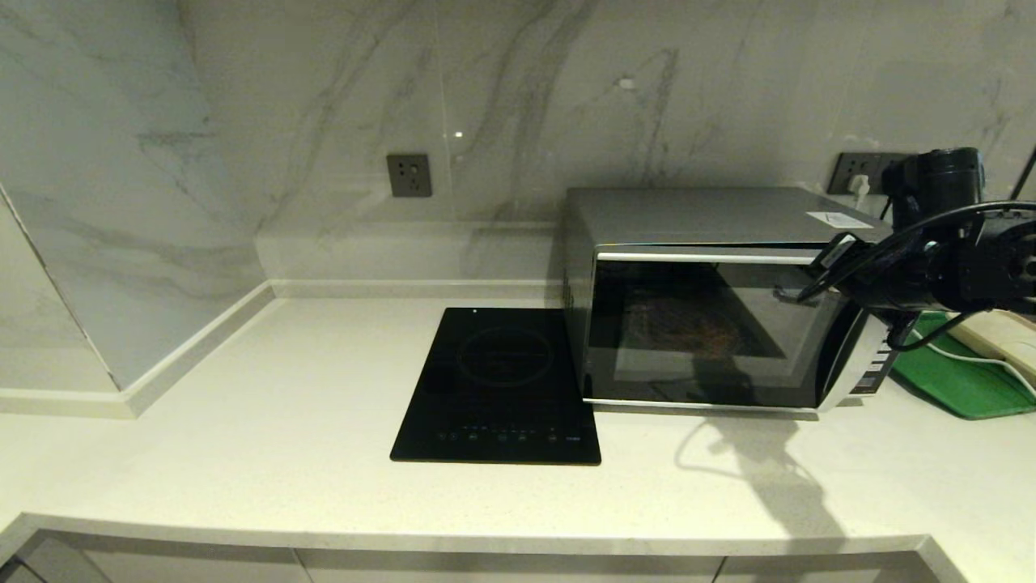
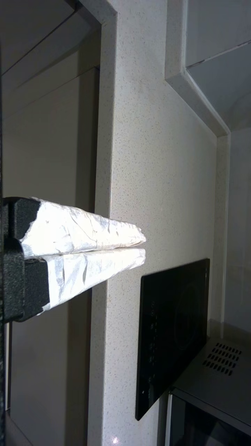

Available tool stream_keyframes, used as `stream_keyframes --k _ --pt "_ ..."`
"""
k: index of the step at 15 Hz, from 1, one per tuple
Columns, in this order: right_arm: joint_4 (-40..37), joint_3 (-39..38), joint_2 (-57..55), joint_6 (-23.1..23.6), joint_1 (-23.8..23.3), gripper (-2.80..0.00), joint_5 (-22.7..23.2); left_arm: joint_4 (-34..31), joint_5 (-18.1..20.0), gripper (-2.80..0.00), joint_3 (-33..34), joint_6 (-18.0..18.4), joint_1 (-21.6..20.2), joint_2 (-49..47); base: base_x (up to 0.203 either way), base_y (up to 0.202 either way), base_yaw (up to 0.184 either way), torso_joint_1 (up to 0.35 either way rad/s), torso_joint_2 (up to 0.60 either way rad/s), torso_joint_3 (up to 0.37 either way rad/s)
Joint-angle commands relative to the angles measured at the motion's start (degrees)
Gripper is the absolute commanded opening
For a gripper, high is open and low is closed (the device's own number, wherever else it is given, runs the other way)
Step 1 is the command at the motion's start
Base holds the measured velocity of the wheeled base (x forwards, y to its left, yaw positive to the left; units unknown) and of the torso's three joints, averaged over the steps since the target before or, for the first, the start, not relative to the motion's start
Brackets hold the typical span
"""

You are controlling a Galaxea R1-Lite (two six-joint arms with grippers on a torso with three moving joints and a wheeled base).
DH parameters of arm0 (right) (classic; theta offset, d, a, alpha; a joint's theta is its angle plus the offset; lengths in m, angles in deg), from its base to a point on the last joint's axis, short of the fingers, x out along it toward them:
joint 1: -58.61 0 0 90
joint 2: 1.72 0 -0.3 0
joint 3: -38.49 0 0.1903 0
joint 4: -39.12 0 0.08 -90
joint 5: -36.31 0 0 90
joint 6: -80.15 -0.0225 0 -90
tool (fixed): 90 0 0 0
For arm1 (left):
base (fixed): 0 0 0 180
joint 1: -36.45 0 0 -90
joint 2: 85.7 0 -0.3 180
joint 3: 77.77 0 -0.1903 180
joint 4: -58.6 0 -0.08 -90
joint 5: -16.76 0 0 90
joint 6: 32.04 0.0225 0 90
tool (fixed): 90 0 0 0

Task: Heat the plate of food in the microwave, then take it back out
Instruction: Close the microwave oven

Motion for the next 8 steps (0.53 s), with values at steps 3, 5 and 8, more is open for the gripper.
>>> stream_keyframes --k 3,5,8 --pt "0.1 0.9 -1.2 -0.2 -0.4 -2.80 -0.2 0.0 0.0 -2.80 0.0 0.0 0.0 0.0 0.000 0.000 0.000 0.000 0.00 0.000" --pt "0.1 1.3 -1.9 -0.3 -0.7 -2.80 -0.1 0.0 0.0 -2.80 0.0 0.0 0.0 0.0 0.000 0.000 0.000 0.000 0.00 0.000" --pt "1.6 1.3 -2.3 -0.4 -0.7 -2.80 0.0 0.0 0.0 -2.80 0.0 0.0 0.0 0.0 0.000 0.000 0.000 0.000 0.00 0.000"
